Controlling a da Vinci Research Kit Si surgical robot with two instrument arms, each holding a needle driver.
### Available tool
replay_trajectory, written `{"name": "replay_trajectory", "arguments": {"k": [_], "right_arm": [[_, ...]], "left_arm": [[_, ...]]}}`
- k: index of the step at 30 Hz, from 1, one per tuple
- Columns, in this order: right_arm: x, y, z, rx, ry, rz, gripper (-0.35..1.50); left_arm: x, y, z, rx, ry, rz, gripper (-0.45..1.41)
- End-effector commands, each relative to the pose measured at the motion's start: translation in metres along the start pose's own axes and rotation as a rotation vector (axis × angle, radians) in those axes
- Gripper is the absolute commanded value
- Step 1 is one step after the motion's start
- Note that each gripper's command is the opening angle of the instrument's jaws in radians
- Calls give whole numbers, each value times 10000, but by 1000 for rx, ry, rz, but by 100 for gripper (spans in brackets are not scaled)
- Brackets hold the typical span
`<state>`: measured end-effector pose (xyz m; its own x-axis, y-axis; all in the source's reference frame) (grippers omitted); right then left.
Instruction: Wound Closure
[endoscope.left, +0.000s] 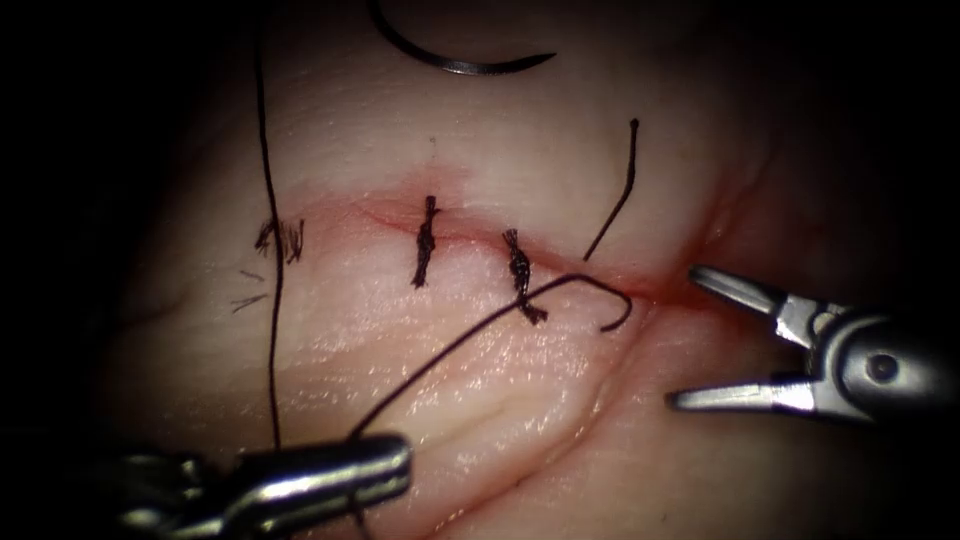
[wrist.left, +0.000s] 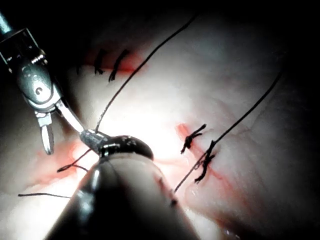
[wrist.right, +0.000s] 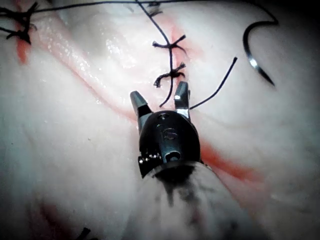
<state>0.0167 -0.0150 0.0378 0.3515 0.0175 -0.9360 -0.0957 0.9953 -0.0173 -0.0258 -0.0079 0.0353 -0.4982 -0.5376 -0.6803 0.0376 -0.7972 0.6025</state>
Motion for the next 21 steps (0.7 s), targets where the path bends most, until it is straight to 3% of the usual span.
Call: {"name": "replay_trajectory", "arguments": {"k": [1, 7, 16, 21], "right_arm": [[6, 1, 14, -4, 2, -14, 136], [20, 1, 38, -57, -50, -87, 136], [59, 14, 31, -167, 3, -190, 133], [73, 15, 42, -173, 8, -266, 130]], "left_arm": [[-1, 2, 7, 0, 4, 0, -45], [-1, 2, 27, 3, 19, -2, -45], [-10, 2, 34, 1, 29, -1, -45], [-11, 3, 42, 1, 34, 0, -45]]}}
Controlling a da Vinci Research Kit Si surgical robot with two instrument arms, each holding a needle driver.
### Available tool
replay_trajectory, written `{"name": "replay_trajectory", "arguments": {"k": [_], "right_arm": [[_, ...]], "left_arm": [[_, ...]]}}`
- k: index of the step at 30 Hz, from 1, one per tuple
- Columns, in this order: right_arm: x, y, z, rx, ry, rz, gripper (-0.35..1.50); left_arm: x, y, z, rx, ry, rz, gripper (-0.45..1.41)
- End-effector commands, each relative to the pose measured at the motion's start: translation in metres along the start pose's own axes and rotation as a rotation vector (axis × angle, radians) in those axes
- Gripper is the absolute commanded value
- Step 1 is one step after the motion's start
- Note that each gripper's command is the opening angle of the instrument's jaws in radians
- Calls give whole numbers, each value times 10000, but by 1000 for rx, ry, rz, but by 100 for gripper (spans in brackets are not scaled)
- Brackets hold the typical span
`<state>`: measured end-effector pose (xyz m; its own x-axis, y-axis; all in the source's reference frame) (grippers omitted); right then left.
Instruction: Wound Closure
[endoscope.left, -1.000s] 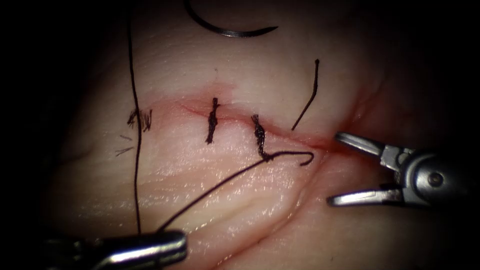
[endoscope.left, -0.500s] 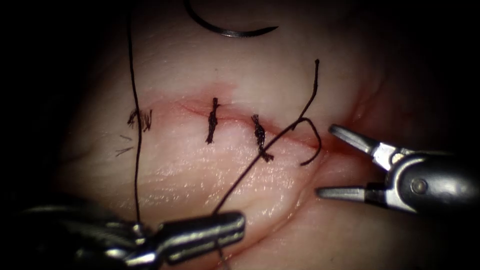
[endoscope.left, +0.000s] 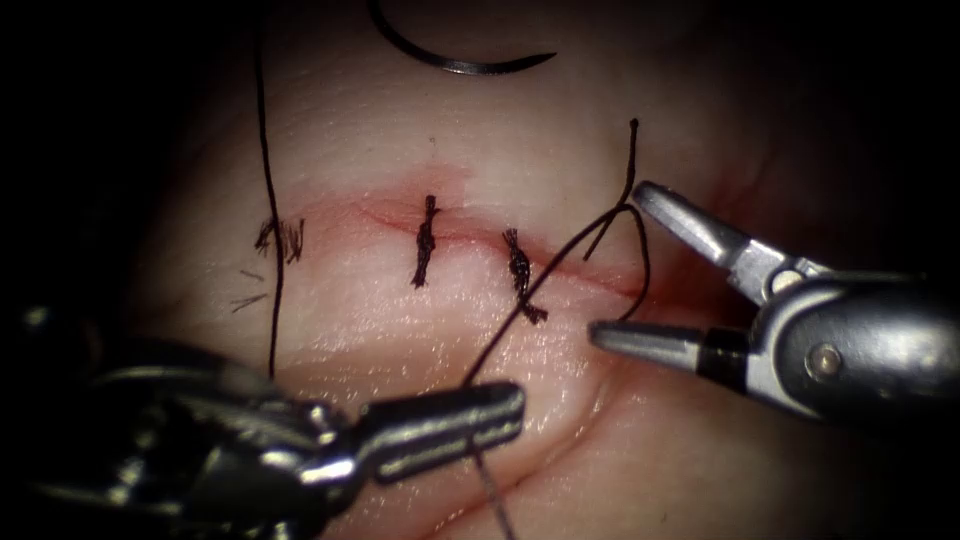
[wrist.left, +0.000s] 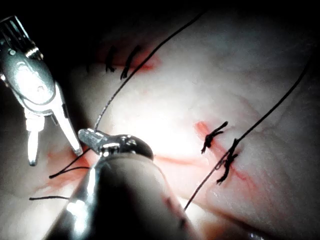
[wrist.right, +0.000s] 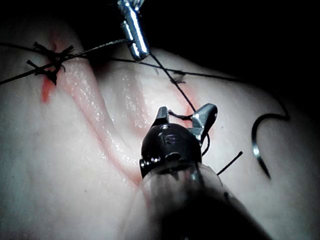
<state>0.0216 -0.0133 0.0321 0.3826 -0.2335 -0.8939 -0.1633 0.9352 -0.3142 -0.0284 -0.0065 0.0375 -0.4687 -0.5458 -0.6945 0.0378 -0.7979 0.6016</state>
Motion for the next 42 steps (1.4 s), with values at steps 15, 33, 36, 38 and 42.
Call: {"name": "replay_trajectory", "arguments": {"k": [15, 33, 36, 38, 42], "right_arm": [[4, -8, 33, 45, 95, -81, 121], [-15, -29, 42, 224, 84, -176, -35], [-16, -27, 42, 224, 82, -173, -35], [-17, -25, 42, 224, 84, -171, -35], [-26, -12, 45, 219, 63, -160, -35]], "left_arm": [[-6, 1, 13, -4, 11, 1, -45], [-4, -1, 15, -4, 19, -13, -6], [-2, -1, 19, -4, 31, -25, 51], [-1, 0, 21, -6, 29, -30, 59], [3, 7, 33, 10, 22, -25, 78]]}}
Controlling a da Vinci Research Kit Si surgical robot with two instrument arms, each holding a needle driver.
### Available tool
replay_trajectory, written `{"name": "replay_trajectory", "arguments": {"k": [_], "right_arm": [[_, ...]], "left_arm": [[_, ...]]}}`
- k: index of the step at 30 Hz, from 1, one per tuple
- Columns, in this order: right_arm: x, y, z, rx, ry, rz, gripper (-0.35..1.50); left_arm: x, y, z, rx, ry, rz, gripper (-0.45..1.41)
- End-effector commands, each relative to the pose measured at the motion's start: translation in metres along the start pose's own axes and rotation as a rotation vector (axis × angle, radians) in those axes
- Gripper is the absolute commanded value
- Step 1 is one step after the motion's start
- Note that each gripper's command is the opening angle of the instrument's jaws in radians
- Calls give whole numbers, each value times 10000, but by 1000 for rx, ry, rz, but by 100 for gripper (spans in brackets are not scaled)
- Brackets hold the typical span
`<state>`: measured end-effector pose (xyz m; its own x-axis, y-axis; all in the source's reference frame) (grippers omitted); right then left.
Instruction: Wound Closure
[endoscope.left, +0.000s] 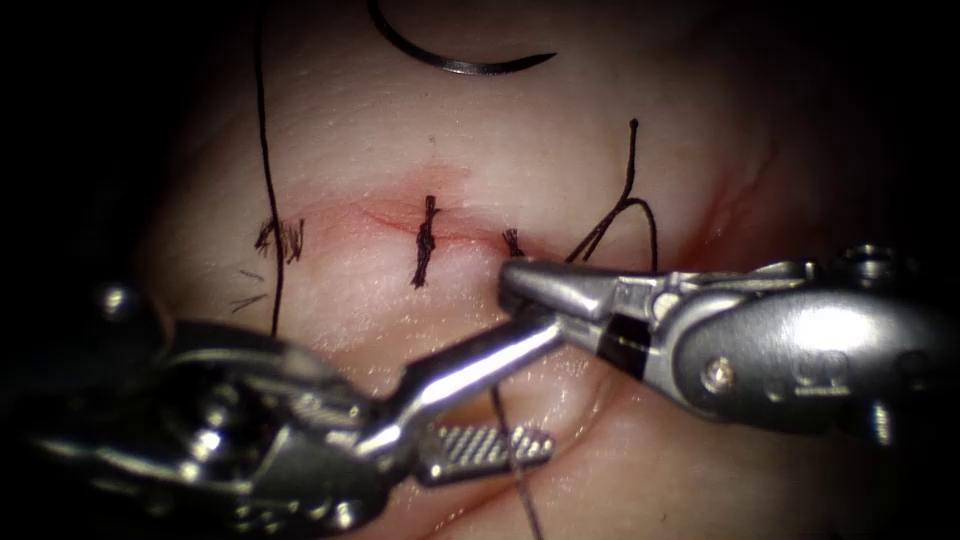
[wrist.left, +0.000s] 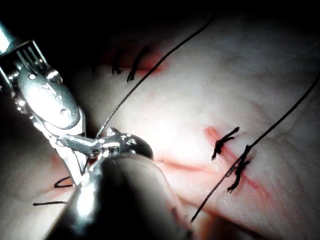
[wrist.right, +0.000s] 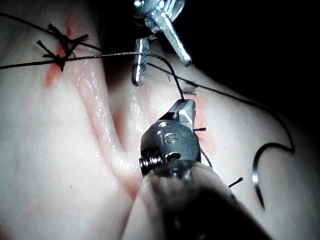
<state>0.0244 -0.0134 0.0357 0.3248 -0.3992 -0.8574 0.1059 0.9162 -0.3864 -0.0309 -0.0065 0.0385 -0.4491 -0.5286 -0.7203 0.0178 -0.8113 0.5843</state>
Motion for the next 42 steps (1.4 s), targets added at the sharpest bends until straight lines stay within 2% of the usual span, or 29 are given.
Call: {"name": "replay_trajectory", "arguments": {"k": [1, 6, 10, 14, 17, 23, 26, 28, 29, 30, 31, 32, 36, 37, 40, 42], "right_arm": [[-9, 10, 8, -9, -5, 22, -35], [-24, 22, 11, -14, -7, 62, -35], [-35, 25, 13, -6, -11, 80, -35], [-53, 30, 18, 10, -21, 122, -35], [-58, 32, 21, 14, -25, 134, -35], [-61, 33, 24, 21, -30, 145, -35], [-61, 33, 24, 28, -31, 151, -35], [-61, 33, 23, 28, -31, 151, -35], [-62, 33, 23, 31, -32, 156, -35], [-62, 32, 23, 31, -32, 156, -35], [-62, 32, 23, 31, -32, 155, -35], [-62, 31, 23, 32, -32, 160, -35], [-60, 18, 15, 40, -26, 175, -35], [-56, 11, 8, 44, -22, 185, -35], [-41, -2, -18, 23, -6, 212, -35], [-34, -6, -30, 20, -9, 222, -35]], "left_arm": [[-2, 3, 9, 3, -8, 5, 78], [-12, 19, 19, 11, -9, 22, 53], [-16, 28, 18, 13, -8, 31, 59], [-9, 29, 19, 14, -12, 32, 51], [-6, 30, 23, 16, -15, 32, 37], [-3, 36, 32, 21, -24, 37, 36], [-2, 39, 34, 23, -29, 41, 22], [-2, 40, 33, 23, -29, 41, 21], [-2, 40, 32, 23, -28, 41, 7], [-1, 40, 32, 23, -28, 41, -23], [-1, 40, 31, 23, -27, 42, -45], [0, 41, 30, 23, -26, 42, -45], [-2, 35, 10, -1, -7, 39, -45], [-7, 29, -5, -11, -11, 35, -45], [-25, 19, -44, 16, -79, 27, -45], [-32, 15, -59, 25, -91, 22, -45]]}}
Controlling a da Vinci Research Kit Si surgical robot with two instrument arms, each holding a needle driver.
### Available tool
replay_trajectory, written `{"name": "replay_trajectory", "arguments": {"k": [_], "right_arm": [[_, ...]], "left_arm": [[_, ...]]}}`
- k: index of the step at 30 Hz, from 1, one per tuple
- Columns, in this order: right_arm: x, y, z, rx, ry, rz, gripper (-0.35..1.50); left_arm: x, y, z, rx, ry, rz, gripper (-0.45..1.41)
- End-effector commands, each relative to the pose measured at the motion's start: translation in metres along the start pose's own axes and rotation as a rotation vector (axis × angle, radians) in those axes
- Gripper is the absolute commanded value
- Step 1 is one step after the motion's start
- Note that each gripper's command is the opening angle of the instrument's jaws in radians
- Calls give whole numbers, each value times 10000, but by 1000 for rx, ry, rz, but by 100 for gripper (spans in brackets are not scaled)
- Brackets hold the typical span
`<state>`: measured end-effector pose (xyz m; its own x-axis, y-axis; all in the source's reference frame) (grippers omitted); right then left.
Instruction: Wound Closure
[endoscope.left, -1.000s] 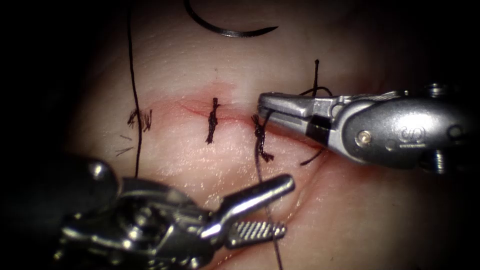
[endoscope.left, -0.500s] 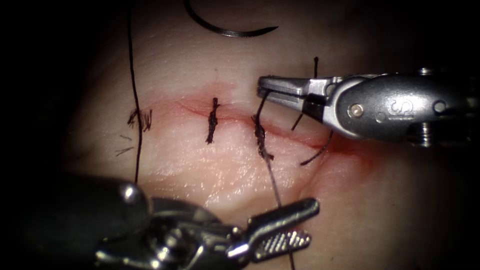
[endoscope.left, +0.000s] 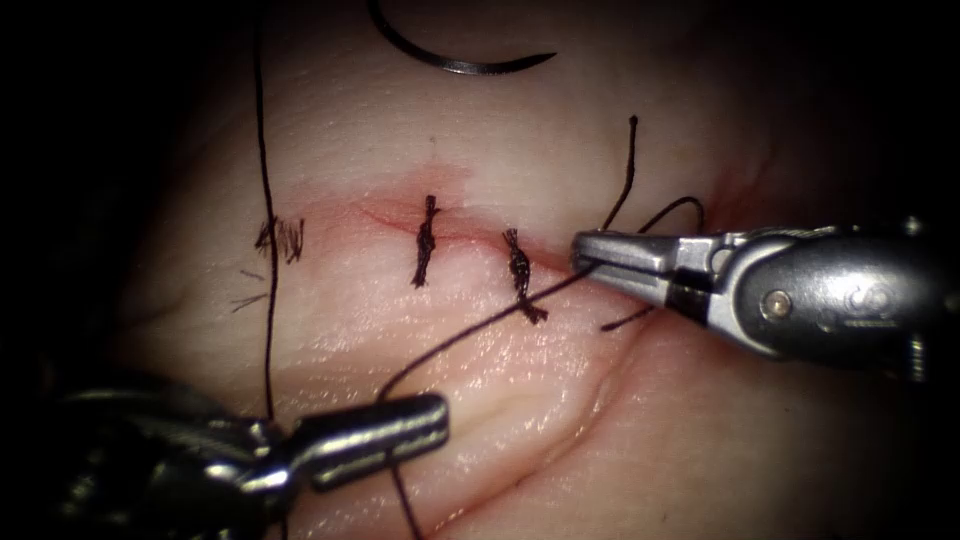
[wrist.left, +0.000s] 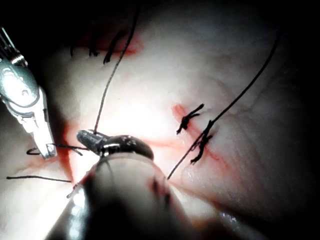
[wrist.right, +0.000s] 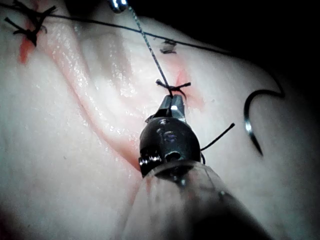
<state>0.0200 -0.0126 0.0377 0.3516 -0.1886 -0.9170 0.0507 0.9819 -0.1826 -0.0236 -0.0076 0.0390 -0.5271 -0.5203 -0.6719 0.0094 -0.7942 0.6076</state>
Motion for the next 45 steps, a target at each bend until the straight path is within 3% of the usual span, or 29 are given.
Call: {"name": "replay_trajectory", "arguments": {"k": [1, 3, 4, 5, 6, 7, 8, 9, 12, 15, 17, 19, 20, 21, 22, 27, 28, 30, 34, 40, 45], "right_arm": [[2, -4, -1, 0, 4, 12, -35], [3, -5, -3, 0, 7, 22, -35], [5, -8, -8, 2, 9, 56, -25], [6, -9, -9, 5, 10, 79, 20], [6, -9, -9, 5, 10, 79, 20], [7, -10, -13, -3, 16, 157, 113], [7, -11, -15, -10, 22, 181, 126], [8, -13, -22, -25, 39, 206, 138], [9, -11, -35, -39, 58, 218, 141], [12, 11, -54, -62, 72, 249, 146], [14, 24, -60, -57, 75, 270, 143], [16, 34, -63, -47, 87, 245, 118], [17, 39, -64, -25, 98, 224, 89], [22, 50, -59, 90, 117, 178, -28], [24, 56, -54, 125, 102, 180, -35], [11, 84, 10, 247, 81, 139, -35], [11, 84, 10, 247, 81, 139, -35], [-8, 79, 47, 315, 101, 97, -35], [-18, 50, 84, 416, 145, 130, -35], [-16, 35, 78, 495, 221, 170, -35], [-18, 33, 67, 486, 318, 237, -35]], "left_arm": [[-2, 1, 4, 3, -5, 0, -45], [-4, 1, 2, 2, -9, -1, -45], [-7, -2, 1, 3, -18, -4, -45], [-8, -3, 1, 3, -22, -5, -45], [-8, -3, 1, 3, -22, -5, -45], [-10, -5, 3, 5, -29, -14, -45], [-12, -6, 3, 5, -30, -15, -45], [-14, -7, 3, 4, -33, -16, -45], [-13, -6, 0, 7, -36, -15, -45], [-4, 0, -7, 9, -44, -11, -45], [1, 3, -9, 11, -45, 3, -45], [6, 6, -10, 13, -43, 6, -45], [9, 10, -11, 8, -41, 9, -45], [12, 15, -12, -6, -45, 21, -45], [14, 18, -11, -13, -46, 24, -45], [17, 19, -10, -30, -38, 44, -45], [17, 19, -10, -30, -38, 44, -45], [16, 12, -9, -34, -25, 61, -45], [6, -5, -2, -24, -20, 79, -45], [-15, -18, 15, 8, -34, 75, -45], [-39, -15, 34, 13, -53, 79, -45]]}}
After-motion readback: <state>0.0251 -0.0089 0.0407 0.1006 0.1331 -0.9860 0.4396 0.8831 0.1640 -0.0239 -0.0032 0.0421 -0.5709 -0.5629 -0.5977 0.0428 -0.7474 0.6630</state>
